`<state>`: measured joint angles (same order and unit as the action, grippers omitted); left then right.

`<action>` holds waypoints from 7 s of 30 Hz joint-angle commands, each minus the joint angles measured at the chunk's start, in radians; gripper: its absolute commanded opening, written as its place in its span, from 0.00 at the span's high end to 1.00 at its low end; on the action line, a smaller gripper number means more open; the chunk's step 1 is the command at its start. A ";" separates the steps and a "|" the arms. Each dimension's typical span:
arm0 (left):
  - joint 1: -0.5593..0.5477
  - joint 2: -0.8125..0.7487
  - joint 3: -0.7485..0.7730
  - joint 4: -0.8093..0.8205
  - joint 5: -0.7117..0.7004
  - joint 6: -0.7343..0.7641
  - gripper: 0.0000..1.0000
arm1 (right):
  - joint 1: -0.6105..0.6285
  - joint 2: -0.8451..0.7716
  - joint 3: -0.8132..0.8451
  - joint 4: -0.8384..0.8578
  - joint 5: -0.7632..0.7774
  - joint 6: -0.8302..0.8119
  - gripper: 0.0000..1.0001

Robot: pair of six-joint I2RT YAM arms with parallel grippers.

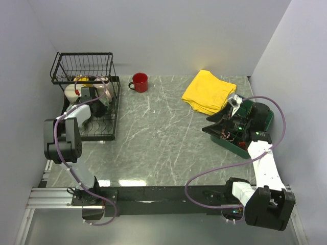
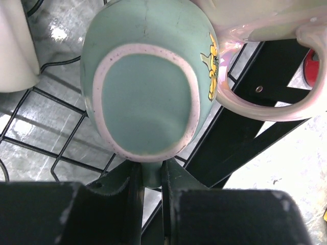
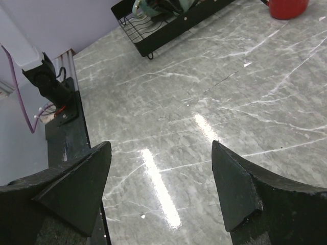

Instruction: Load the cups into the dish rack

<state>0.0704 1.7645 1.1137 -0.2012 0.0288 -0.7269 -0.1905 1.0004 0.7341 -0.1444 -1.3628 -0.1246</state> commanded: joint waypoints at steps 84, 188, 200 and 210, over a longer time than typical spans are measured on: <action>-0.308 0.529 1.048 -0.172 -0.081 0.527 0.22 | -0.035 0.073 0.062 -0.043 -0.036 -0.041 0.14; -1.100 0.118 0.528 -0.155 -0.566 0.296 0.99 | 0.438 0.446 0.223 -0.167 0.958 0.273 0.89; -1.091 0.007 0.477 -0.101 -0.443 0.158 0.31 | 0.376 0.365 0.202 -0.115 0.871 0.284 1.00; -0.970 -0.341 0.183 0.092 -0.169 -0.076 0.03 | 0.319 0.169 0.122 0.020 0.994 0.275 1.00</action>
<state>-0.9699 1.5730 1.3968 -0.2592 -0.3172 -0.6525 0.1406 1.2873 0.8726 -0.2710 -0.4259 0.1478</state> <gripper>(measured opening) 0.980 0.183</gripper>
